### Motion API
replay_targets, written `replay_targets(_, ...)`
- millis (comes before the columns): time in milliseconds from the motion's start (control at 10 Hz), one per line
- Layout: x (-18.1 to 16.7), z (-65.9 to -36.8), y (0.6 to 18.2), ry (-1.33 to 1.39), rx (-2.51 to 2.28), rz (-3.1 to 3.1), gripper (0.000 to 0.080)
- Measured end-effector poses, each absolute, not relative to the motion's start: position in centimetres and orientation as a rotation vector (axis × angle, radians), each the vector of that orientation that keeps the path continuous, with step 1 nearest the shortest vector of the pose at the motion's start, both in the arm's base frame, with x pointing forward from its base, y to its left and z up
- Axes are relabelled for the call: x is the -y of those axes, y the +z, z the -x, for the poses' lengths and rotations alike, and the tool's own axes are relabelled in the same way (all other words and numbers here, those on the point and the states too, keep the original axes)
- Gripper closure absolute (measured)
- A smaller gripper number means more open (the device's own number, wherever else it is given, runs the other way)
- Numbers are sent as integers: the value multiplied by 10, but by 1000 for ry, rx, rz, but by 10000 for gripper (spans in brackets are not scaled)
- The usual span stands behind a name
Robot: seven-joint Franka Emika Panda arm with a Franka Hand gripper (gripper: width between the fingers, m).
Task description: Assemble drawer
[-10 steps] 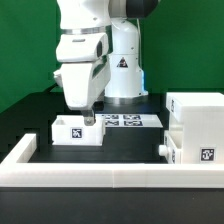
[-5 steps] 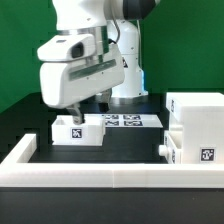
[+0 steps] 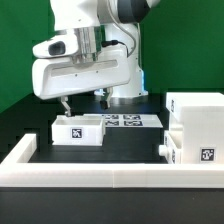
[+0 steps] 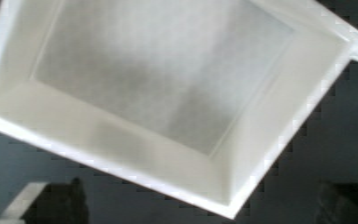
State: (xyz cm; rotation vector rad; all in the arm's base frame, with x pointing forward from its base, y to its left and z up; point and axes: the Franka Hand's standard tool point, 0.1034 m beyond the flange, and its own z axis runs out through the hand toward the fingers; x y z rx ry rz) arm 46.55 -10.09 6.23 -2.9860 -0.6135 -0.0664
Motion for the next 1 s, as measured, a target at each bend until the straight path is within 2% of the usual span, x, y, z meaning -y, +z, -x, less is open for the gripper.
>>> replay_targets(500, 96, -463, 58, -75, 197, 3038, 151)
replay_targets(1000, 78, -435, 25, -142, 208, 3066, 151)
